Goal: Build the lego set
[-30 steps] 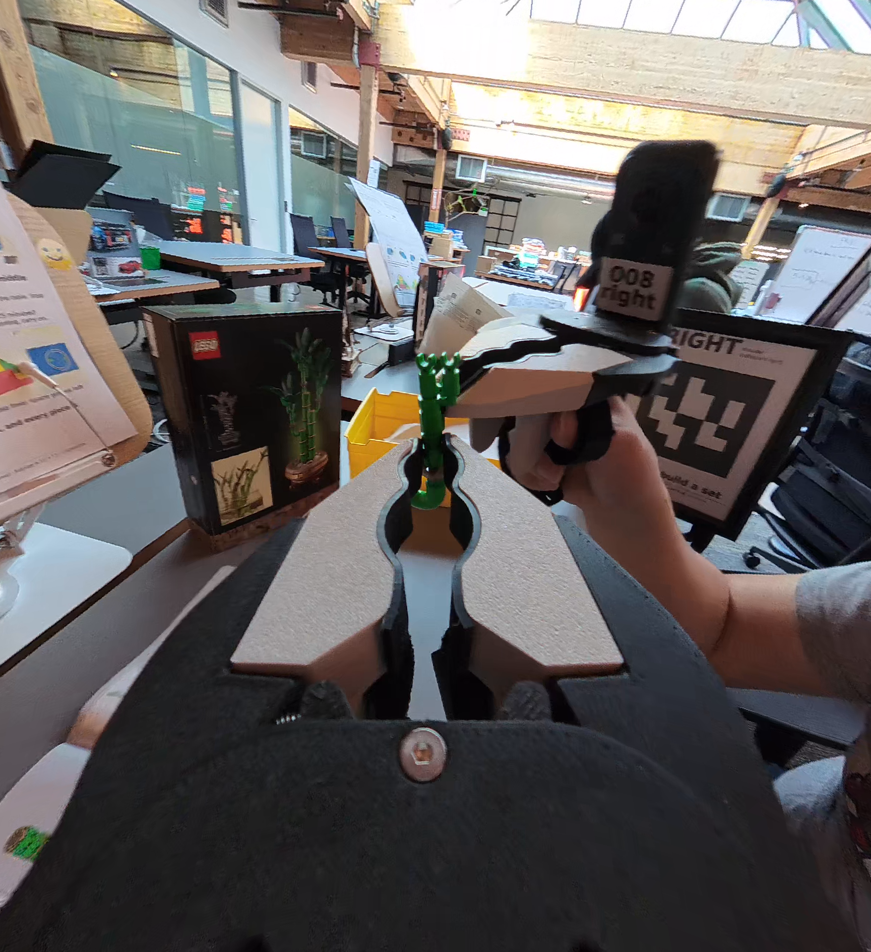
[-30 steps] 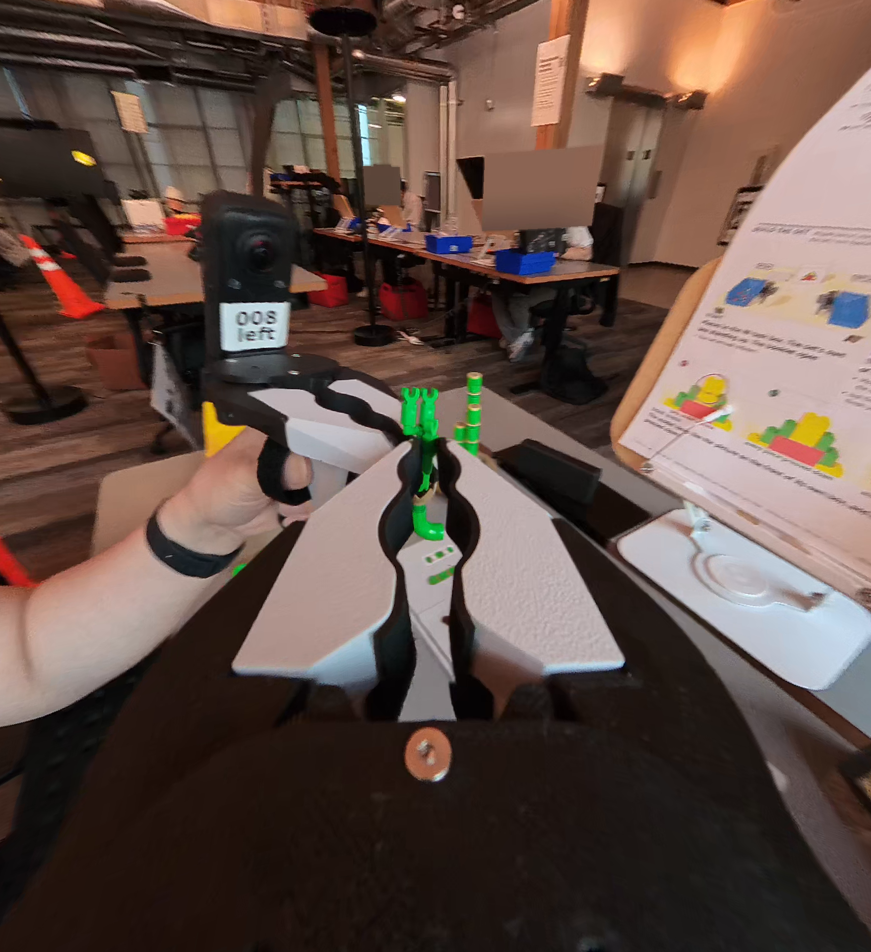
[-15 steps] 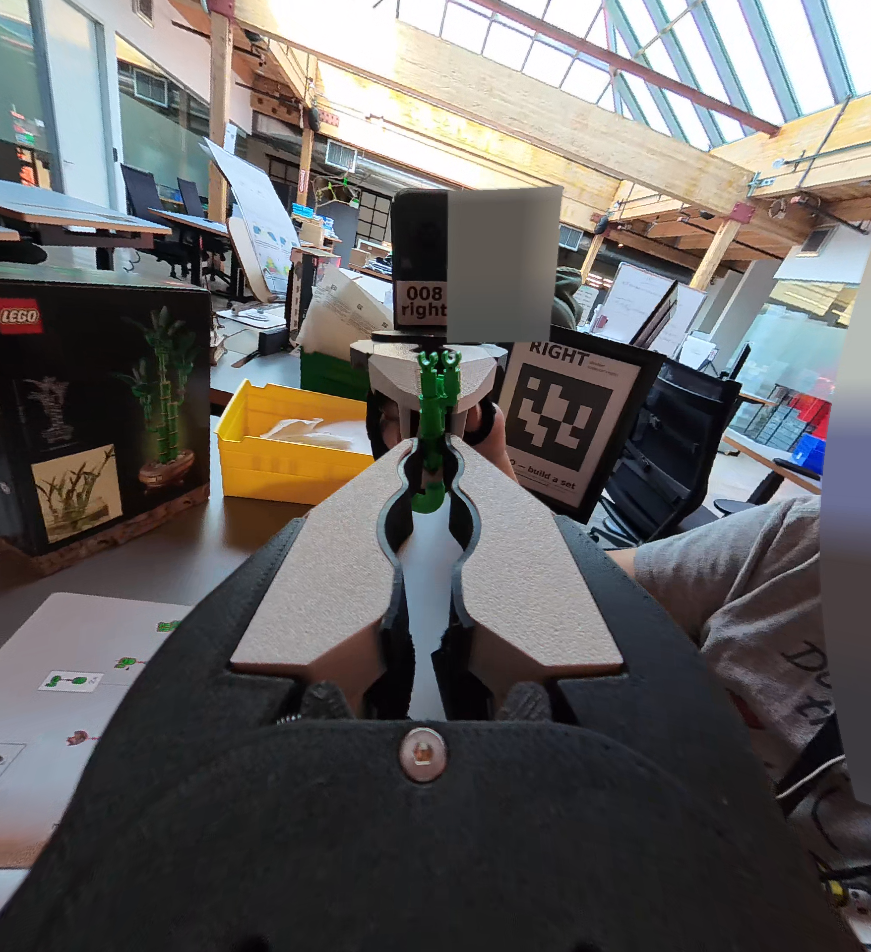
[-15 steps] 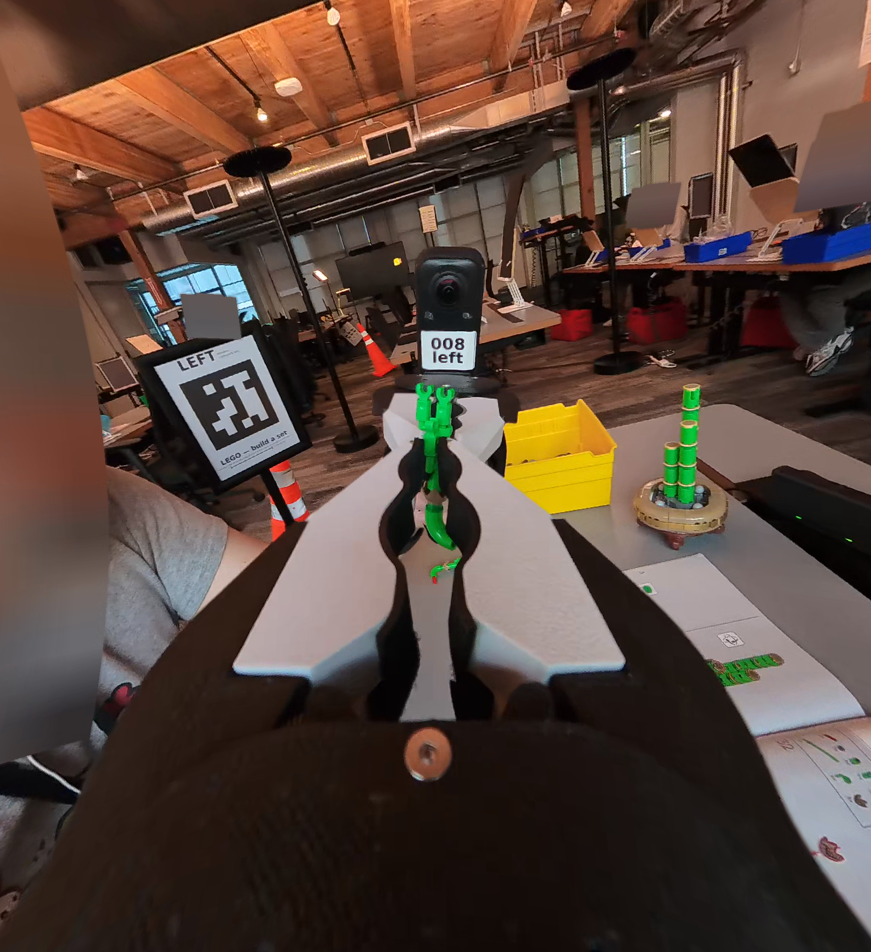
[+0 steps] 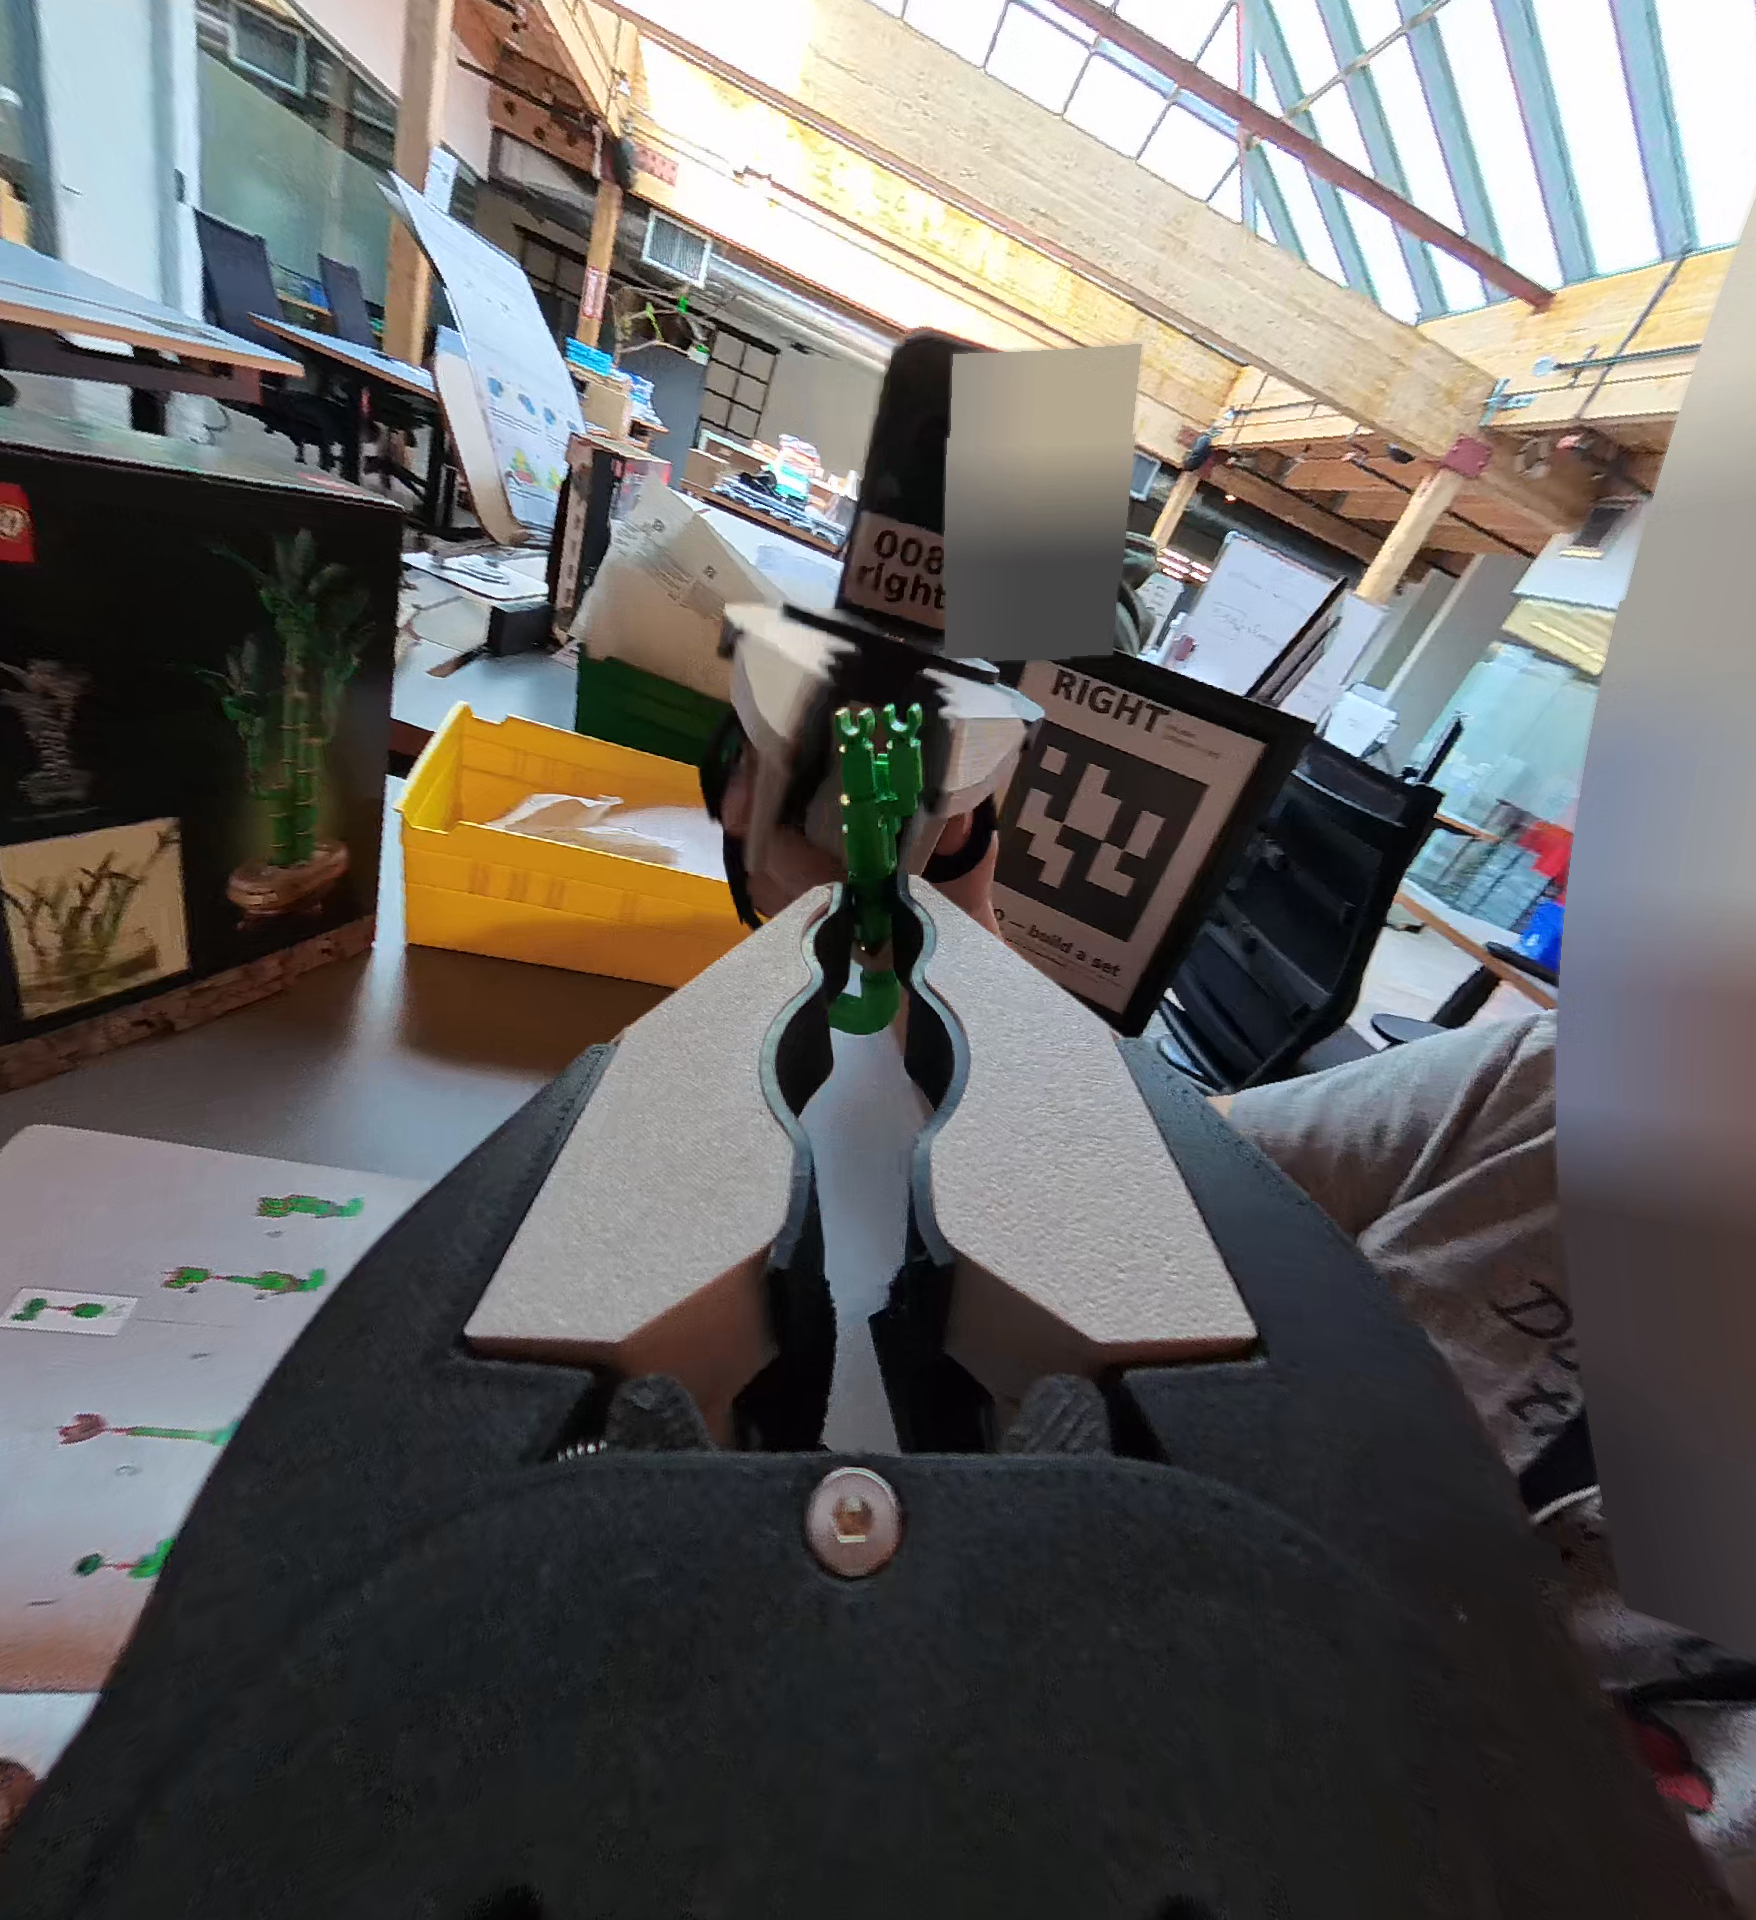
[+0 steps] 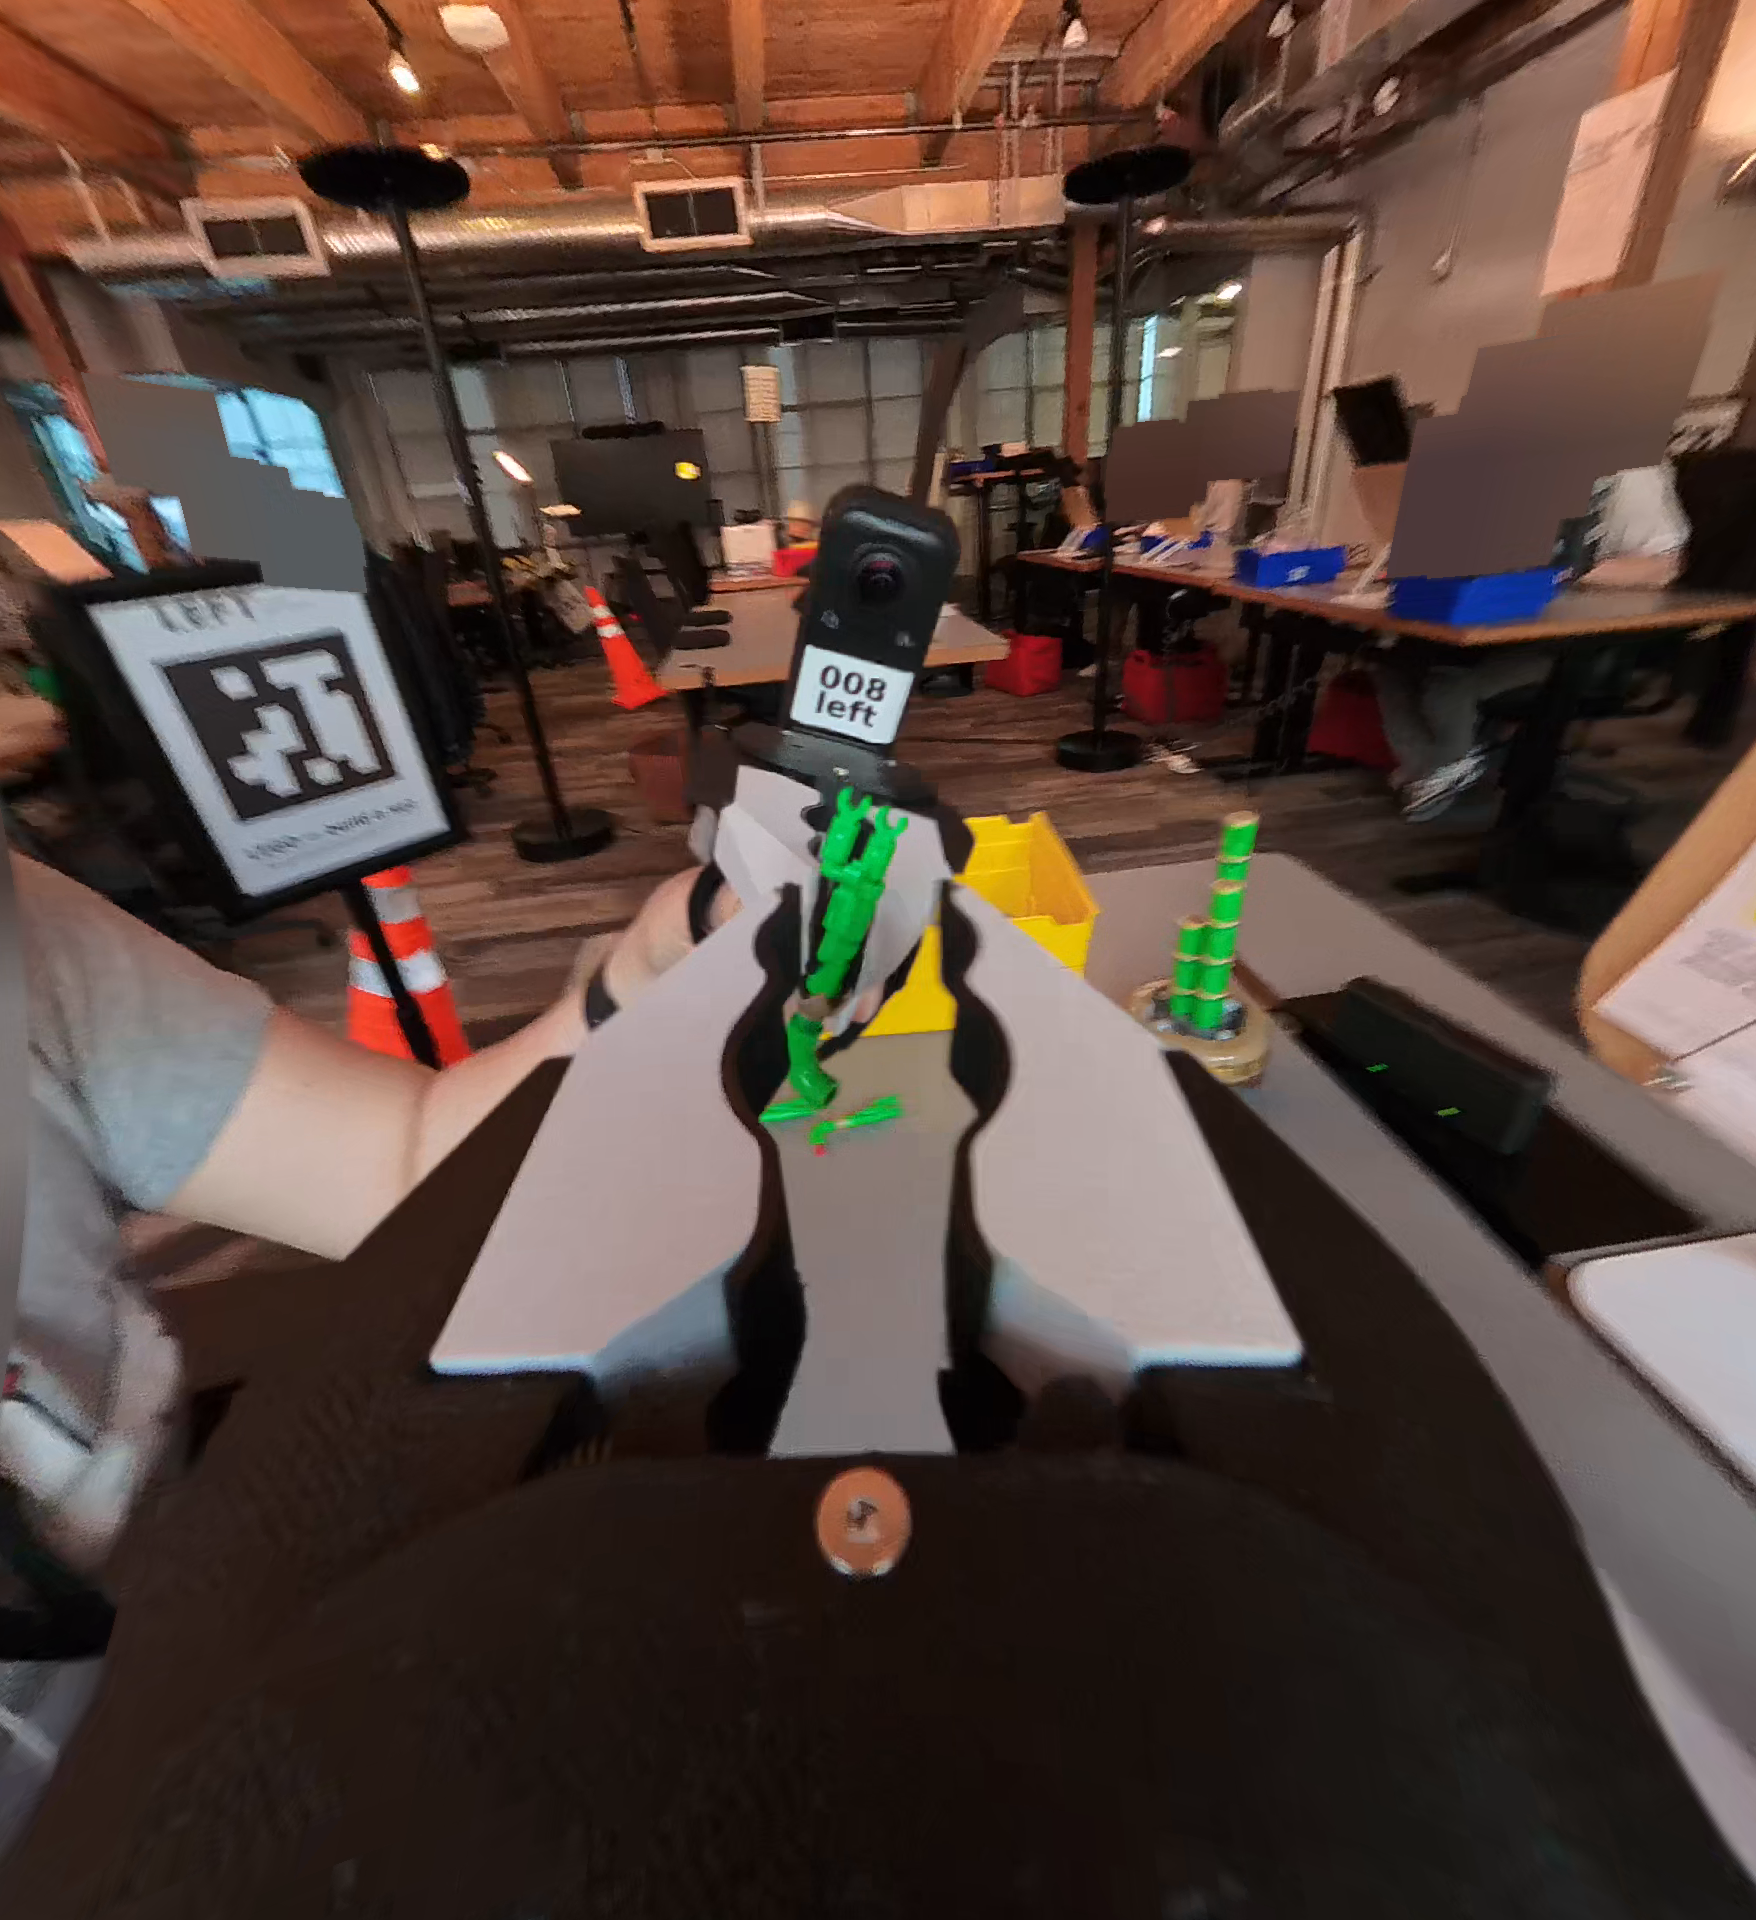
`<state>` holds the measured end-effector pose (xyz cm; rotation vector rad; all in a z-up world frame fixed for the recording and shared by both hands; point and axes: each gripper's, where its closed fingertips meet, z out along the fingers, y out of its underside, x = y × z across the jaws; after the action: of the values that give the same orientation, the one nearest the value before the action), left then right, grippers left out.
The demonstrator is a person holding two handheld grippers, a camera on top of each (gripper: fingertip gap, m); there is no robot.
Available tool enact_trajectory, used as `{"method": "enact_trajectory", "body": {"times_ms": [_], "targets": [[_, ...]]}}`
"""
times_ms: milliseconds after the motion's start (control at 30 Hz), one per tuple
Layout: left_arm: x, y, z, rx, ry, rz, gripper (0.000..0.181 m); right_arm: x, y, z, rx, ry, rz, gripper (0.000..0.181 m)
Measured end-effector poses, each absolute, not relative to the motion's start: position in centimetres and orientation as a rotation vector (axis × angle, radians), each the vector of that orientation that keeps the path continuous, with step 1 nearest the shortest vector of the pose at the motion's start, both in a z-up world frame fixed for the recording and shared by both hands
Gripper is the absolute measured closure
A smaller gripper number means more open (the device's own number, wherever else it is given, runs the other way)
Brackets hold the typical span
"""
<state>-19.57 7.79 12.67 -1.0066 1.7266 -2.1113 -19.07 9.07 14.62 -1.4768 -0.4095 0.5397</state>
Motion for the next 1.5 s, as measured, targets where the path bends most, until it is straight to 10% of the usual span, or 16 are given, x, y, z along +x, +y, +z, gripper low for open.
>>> {"method": "enact_trajectory", "body": {"times_ms": [300,1500], "targets": [[-20.0,7.1,10.5,-1.132,1.902,-2.088,0.175,-20.3,8.0,12.5,-1.369,-0.915,-0.571,0.149],[-20.0,7.0,8.9,-1.225,1.986,-2.010,0.175,-20.0,8.5,10.1,-1.508,-1.024,-0.730,0.164]]}}
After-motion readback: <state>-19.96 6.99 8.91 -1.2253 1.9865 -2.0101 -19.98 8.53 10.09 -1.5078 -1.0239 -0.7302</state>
